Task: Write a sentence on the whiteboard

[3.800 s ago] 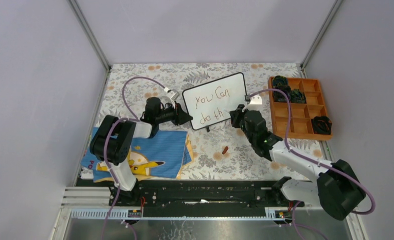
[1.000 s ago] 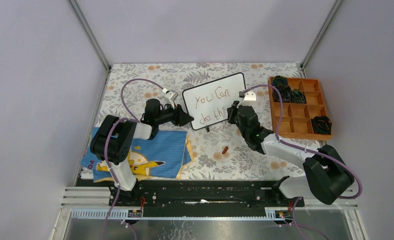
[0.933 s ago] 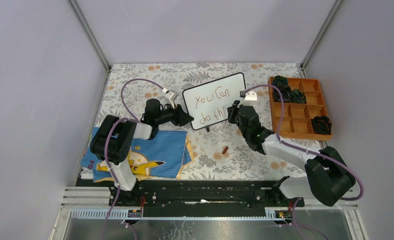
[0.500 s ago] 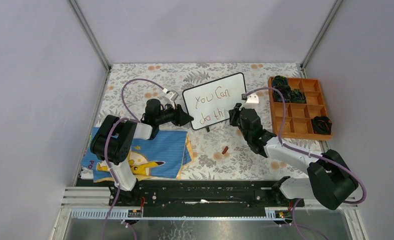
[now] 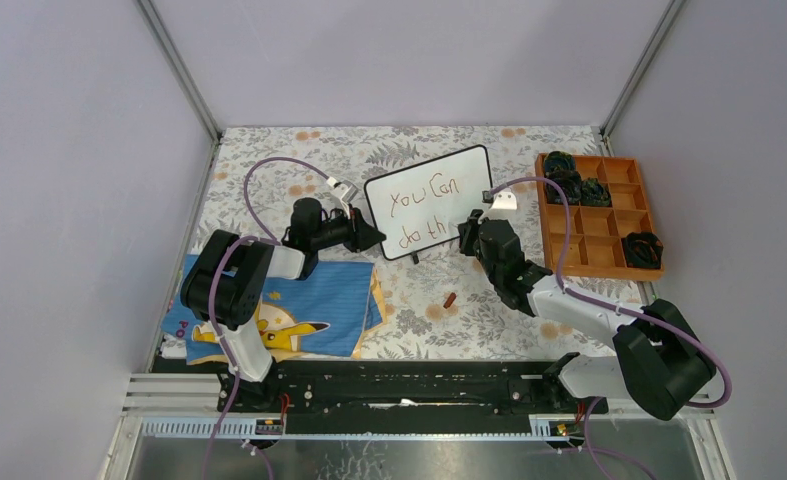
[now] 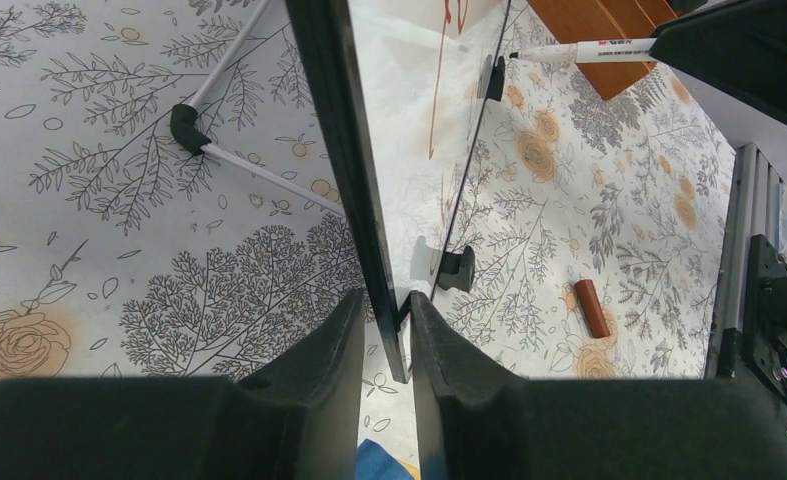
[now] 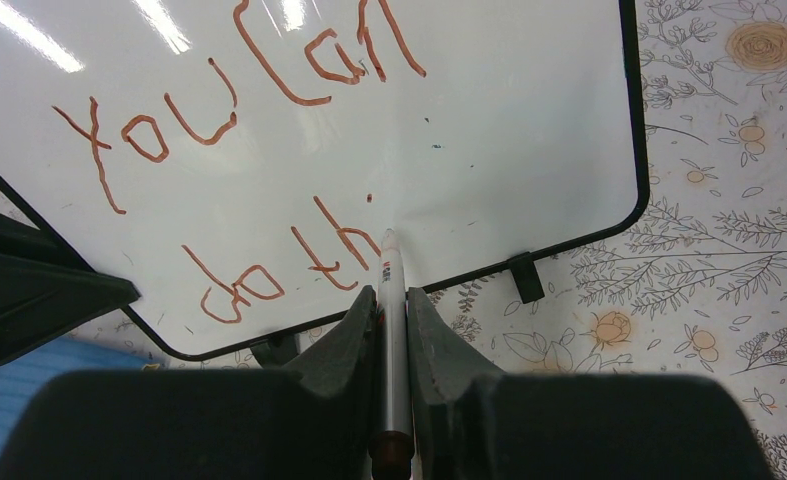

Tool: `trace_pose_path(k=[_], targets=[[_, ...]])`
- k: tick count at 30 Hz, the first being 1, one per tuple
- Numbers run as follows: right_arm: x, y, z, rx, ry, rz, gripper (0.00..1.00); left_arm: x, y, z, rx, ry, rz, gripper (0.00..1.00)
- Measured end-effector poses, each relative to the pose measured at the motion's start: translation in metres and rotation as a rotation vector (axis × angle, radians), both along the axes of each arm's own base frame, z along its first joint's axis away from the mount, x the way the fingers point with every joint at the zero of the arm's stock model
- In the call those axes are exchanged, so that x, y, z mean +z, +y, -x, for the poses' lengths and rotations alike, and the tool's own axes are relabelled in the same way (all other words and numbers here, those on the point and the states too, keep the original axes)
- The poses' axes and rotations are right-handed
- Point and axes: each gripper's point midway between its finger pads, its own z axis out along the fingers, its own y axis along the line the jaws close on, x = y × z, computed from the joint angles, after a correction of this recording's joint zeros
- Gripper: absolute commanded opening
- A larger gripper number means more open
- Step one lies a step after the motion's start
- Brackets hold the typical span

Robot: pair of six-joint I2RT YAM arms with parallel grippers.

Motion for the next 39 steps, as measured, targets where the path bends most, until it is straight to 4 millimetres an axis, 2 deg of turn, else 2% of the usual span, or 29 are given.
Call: trace_pose_path(k=[25,39], targets=[[0.0055,0.0058,-0.0056,0.008,-0.008,-0.009,0.00,0.0018,-0.0025,0.0027,-0.015,-0.002,0.004,0.11],[-0.0029,0.0078,-0.0085,0.007,0.010,0.004,0.00,0.0021,-0.0031,0.0036,-0.022,-0.002,0.006,0.03]])
